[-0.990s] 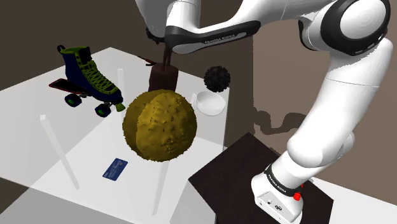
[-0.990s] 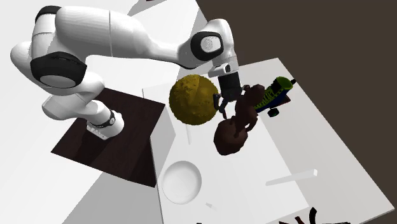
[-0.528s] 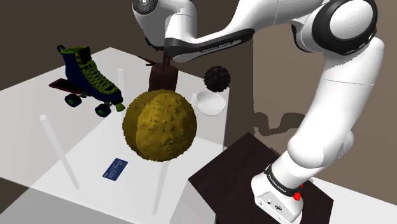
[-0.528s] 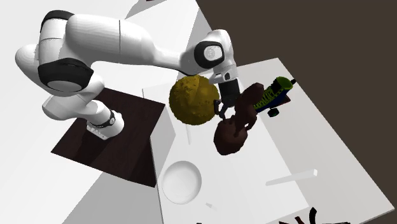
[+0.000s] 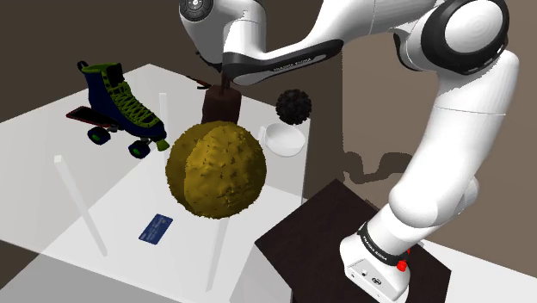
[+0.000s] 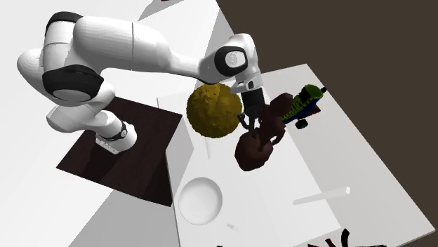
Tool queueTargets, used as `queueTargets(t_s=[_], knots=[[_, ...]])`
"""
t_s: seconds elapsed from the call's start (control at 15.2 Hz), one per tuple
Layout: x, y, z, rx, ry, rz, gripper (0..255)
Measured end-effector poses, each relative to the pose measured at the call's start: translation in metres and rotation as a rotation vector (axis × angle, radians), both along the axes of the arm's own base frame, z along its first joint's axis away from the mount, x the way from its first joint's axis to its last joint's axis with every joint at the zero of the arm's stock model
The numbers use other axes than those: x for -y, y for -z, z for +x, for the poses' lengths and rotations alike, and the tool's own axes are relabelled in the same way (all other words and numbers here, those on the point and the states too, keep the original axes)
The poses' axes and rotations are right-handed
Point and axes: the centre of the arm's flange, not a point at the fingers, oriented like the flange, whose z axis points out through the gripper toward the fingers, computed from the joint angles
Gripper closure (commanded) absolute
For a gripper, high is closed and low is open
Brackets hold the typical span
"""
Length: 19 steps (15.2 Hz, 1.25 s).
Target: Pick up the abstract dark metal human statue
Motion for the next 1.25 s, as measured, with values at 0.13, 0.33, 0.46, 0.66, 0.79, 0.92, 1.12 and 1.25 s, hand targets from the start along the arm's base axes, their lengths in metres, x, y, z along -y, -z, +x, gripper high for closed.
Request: queueTargets(t_s=[0.13, 0.33, 0.46, 0.66, 0.79, 0.92, 1.12, 1.25], knots=[[0.0, 0.0, 0.001, 0.0, 0.0, 0.0, 255], [-0.001, -0.002, -0.002, -0.006, -0.001, 0.003, 255], [-0.001, -0.011, -0.001, -0.007, -0.002, 0.005, 255], [-0.001, -0.028, 0.0, -0.008, -0.003, 0.005, 255], [-0.001, -0.037, -0.001, -0.007, -0.003, 0.005, 255], [-0.002, -0.047, 0.0, -0.008, -0.003, 0.005, 255], [-0.002, -0.064, -0.001, -0.008, -0.003, 0.005, 255], [-0.001, -0.073, -0.001, -0.007, -0.003, 0.005, 255]])
